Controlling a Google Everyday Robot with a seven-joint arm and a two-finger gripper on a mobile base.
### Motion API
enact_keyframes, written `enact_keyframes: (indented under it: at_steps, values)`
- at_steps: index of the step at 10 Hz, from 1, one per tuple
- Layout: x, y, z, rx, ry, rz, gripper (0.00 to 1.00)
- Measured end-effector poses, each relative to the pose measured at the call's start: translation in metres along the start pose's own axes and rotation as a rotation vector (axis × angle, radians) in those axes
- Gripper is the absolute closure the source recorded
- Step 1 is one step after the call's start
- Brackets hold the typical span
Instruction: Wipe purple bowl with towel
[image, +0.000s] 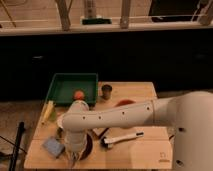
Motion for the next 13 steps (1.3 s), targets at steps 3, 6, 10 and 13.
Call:
enact_keyframes:
  at_steps: [3,6,10,13]
  values:
    - [0.002,0.032,-0.008,-0.029,0.018,0.06,1.0]
    - [0.024,0.033,-0.021,-0.014,0.067,0.071,1.0]
    - [0.045,-0.006,-0.021,-0.014,0.066,-0.049,1.0]
    - [0.045,-0.038,-0.009,-0.008,0.024,-0.162,1.0]
